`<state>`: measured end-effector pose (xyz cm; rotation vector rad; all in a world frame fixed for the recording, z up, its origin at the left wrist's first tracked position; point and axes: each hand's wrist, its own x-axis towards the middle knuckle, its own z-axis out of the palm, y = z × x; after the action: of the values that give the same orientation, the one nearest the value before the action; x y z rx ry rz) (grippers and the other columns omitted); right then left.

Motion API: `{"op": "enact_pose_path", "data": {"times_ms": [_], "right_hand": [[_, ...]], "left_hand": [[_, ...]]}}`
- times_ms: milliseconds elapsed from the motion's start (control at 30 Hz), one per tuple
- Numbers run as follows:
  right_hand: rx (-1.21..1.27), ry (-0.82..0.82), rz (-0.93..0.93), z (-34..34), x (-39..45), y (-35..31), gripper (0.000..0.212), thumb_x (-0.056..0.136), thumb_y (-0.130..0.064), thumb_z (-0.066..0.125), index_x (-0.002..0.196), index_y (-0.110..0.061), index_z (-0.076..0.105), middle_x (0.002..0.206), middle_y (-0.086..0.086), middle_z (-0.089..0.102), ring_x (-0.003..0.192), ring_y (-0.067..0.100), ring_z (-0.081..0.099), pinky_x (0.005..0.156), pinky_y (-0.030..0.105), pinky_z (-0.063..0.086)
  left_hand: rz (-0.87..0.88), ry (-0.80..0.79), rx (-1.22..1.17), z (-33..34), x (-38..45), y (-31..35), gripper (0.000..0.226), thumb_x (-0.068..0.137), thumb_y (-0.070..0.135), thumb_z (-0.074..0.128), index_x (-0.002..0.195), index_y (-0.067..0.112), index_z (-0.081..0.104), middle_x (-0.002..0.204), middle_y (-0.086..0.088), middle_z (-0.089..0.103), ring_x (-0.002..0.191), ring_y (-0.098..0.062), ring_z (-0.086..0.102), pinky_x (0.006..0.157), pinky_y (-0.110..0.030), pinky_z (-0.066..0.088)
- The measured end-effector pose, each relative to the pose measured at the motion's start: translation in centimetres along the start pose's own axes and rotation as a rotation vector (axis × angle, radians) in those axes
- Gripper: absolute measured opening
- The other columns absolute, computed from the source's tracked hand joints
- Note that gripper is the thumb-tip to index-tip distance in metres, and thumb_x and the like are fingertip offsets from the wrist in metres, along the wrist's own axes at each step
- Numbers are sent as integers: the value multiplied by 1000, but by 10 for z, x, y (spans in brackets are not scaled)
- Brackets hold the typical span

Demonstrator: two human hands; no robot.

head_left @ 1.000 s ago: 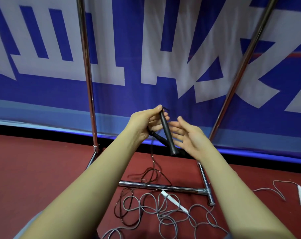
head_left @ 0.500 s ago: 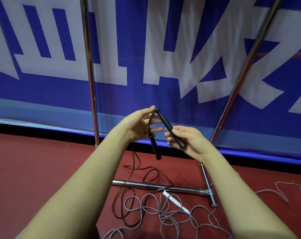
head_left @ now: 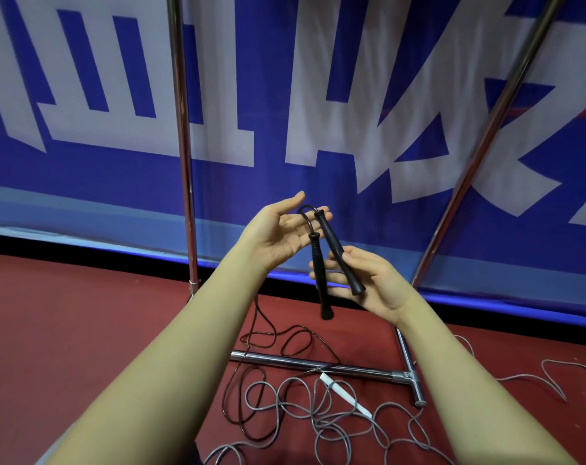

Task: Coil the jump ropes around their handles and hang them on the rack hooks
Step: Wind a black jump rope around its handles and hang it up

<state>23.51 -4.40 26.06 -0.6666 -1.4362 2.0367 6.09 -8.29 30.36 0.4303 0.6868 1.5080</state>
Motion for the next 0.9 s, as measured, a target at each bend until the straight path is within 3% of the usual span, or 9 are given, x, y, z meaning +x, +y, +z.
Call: {"op": "enact_pose_path", "data": {"times_ms": [67, 167, 300, 400, 500, 600, 700, 800, 900], "right_hand": [[34, -39, 23, 3, -2, 0, 23, 84, -18, 52, 102, -3, 52, 97, 20, 69, 83, 34, 70, 81, 51, 57], [-3, -49, 31, 10, -4, 0, 25, 86, -19, 51, 105, -3, 53, 88, 15, 70, 67, 26, 69, 60, 40, 59], [-30, 25, -44, 11, -3, -3, 16, 91, -12, 49, 102, -1, 52, 82, 12, 70, 59, 18, 63, 50, 29, 53], [36, 74, -113, 12, -1, -6, 8, 95, -3, 44, 95, 0, 51, 75, 11, 68, 54, 16, 56, 45, 22, 43], [57, 128, -161, 14, 1, -9, 10, 95, -1, 44, 90, 0, 53, 74, 11, 68, 54, 15, 57, 46, 22, 44], [50, 175, -184, 13, 1, -8, 9, 95, 0, 46, 93, 0, 55, 76, 11, 70, 57, 15, 61, 50, 23, 48], [-9, 164, -151, 11, -1, -7, 8, 94, -2, 49, 96, 1, 57, 82, 11, 73, 67, 17, 67, 60, 25, 56], [-76, 149, -96, 8, -4, -11, 18, 92, -17, 55, 94, 0, 61, 90, 14, 72, 80, 23, 70, 78, 34, 57], [-251, 353, -80, 1, -1, -13, 30, 97, -32, 53, 84, -6, 61, 85, 9, 71, 78, 22, 69, 75, 33, 57]], "left_hand": [[27, 22, -43, 0, 2, -2, 34, 95, 11, 54, 121, -10, 45, 114, -27, 62, 92, -32, 68, 77, -39, 58], [78, 26, -24, 1, 3, -4, 15, 95, 4, 53, 105, -7, 53, 111, -24, 61, 94, -28, 66, 89, -36, 52], [119, 20, 16, 1, 5, -7, 13, 93, 8, 58, 103, 1, 58, 121, -20, 62, 105, -28, 64, 98, -37, 48], [85, -51, 226, 4, 3, -15, 24, 90, 21, 60, 108, 5, 60, 128, -14, 62, 115, -24, 61, 95, -33, 50], [124, -90, 325, 7, 2, -20, 30, 89, 28, 60, 108, 5, 58, 118, -14, 67, 111, -22, 64, 88, -29, 52], [186, -116, 425, 8, 1, -24, 23, 89, 16, 62, 109, 5, 58, 108, -12, 69, 103, -22, 66, 76, -26, 55], [224, -64, 448, 6, 2, -26, 19, 95, 8, 56, 113, 2, 59, 102, -12, 71, 98, -21, 69, 80, -27, 56], [240, -48, 405, 5, 1, -23, 15, 96, 8, 55, 106, 2, 63, 93, -12, 73, 87, -21, 72, 80, -30, 58], [200, -93, 433, 3, -1, -14, 15, 97, 10, 53, 99, 1, 64, 81, -9, 73, 76, -18, 72, 77, -30, 59]]}}
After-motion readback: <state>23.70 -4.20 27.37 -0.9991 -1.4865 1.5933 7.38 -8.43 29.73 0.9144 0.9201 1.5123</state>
